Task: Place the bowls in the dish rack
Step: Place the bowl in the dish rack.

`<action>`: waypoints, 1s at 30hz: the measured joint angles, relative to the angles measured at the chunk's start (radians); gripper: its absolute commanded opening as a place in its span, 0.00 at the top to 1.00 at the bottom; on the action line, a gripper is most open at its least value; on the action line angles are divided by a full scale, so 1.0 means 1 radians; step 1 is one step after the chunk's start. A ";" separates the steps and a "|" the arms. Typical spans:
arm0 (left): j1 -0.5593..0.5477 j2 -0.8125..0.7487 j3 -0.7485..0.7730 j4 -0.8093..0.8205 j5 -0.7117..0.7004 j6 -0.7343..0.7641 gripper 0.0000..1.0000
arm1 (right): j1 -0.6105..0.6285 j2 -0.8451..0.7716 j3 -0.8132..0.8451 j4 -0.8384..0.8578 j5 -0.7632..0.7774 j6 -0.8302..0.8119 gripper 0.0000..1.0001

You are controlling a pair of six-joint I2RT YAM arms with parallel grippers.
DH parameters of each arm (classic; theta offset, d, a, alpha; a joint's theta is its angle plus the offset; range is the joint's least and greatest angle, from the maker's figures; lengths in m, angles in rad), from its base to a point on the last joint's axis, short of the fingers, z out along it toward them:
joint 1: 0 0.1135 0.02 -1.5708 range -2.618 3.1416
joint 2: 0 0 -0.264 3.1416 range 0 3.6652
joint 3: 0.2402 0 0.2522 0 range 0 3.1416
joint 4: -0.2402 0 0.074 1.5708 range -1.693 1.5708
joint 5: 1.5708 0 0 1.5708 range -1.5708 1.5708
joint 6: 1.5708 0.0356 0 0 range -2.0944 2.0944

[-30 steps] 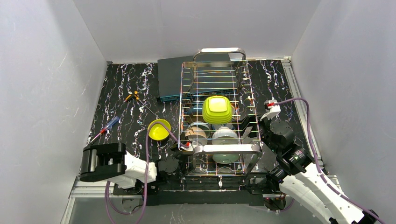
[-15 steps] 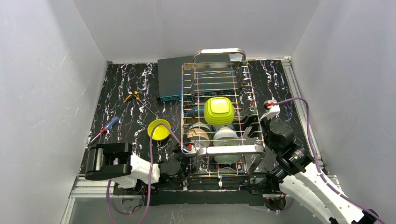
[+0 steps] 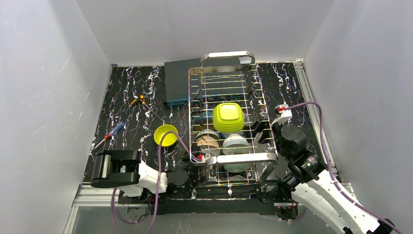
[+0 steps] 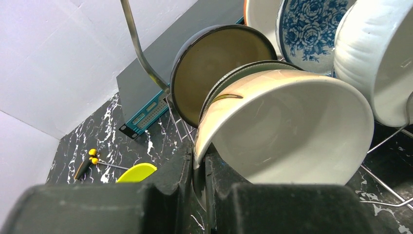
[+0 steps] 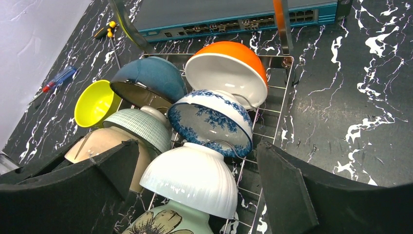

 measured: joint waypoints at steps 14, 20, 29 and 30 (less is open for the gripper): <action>-0.022 0.035 0.000 0.059 -0.003 0.038 0.58 | 0.000 0.000 0.000 0.000 -0.006 -0.001 0.01; -0.023 0.016 0.000 0.038 0.006 0.038 0.59 | 0.000 0.008 0.000 0.000 -0.007 -0.006 0.01; -0.050 -0.043 -0.013 -0.047 -0.010 -0.015 0.34 | 0.000 0.010 0.000 0.000 -0.013 -0.013 0.01; -0.057 -0.061 -0.016 -0.065 -0.021 -0.031 0.28 | 0.000 0.010 0.000 0.000 -0.013 -0.013 0.01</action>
